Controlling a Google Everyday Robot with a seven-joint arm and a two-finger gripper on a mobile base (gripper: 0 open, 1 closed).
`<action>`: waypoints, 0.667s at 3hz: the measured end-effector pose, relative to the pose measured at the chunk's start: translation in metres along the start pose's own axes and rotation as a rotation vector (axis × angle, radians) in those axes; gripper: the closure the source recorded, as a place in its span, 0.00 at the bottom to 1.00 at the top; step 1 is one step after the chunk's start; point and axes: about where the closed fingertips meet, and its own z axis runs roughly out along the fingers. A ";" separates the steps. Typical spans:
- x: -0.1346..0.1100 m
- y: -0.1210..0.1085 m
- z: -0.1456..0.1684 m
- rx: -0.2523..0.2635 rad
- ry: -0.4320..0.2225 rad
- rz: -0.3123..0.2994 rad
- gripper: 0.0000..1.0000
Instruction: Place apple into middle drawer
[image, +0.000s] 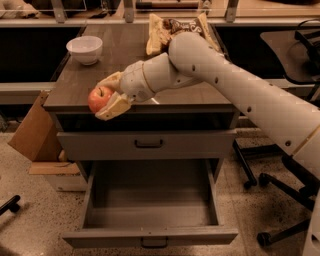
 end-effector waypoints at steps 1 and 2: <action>-0.003 0.038 -0.003 0.001 0.015 0.005 1.00; 0.010 0.077 -0.003 0.028 0.003 0.034 1.00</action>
Offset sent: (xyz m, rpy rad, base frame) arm -0.1106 -0.0309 -0.0579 0.0507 0.0320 -0.1031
